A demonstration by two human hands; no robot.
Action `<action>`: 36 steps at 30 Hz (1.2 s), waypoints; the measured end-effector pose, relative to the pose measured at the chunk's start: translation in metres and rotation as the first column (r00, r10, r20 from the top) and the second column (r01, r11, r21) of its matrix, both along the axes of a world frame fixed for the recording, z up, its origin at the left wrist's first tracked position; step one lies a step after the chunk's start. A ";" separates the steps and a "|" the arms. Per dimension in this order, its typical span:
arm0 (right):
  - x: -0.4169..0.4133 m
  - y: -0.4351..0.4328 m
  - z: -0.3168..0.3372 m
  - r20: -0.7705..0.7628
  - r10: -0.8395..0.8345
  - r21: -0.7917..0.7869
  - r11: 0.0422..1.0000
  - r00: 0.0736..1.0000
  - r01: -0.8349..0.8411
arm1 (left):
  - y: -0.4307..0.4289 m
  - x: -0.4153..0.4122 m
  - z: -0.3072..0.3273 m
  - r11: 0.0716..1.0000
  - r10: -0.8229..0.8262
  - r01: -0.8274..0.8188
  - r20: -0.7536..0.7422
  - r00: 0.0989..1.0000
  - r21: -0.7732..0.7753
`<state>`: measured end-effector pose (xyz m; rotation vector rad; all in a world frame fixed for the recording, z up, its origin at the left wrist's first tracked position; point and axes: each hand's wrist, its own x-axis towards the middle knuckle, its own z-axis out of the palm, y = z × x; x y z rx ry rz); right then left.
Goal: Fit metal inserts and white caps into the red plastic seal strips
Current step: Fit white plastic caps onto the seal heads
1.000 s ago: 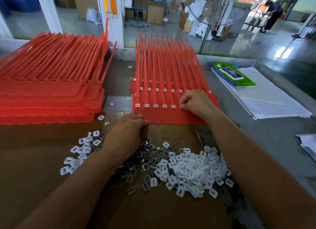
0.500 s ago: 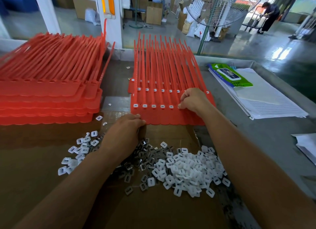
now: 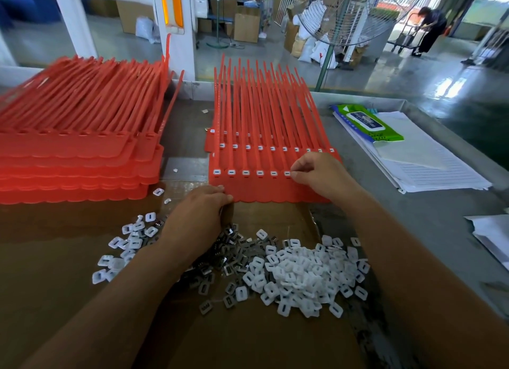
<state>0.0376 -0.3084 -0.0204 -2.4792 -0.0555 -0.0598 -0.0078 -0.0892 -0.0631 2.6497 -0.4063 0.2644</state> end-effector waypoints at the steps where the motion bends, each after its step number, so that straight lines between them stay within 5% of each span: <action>1: -0.008 -0.001 0.003 -0.007 0.027 0.003 1.000 1.000 -0.027 | 0.000 0.000 0.000 1.000 0.006 -0.006 -0.002 1.000 0.000; 11: -0.068 -0.002 0.011 -0.249 0.341 -0.023 0.933 0.906 -0.358 | 0.001 0.001 -0.002 1.000 0.017 -0.017 -0.025 1.000 -0.019; 20: -0.070 0.004 0.000 -0.283 0.321 -0.124 0.922 0.904 -0.366 | 0.001 0.002 -0.002 1.000 0.013 -0.013 -0.024 1.000 -0.011; 36: -0.072 -0.001 0.002 -0.180 0.269 -0.014 0.961 0.946 -0.275 | 0.002 0.003 -0.003 1.000 0.004 -0.004 -0.019 1.000 -0.020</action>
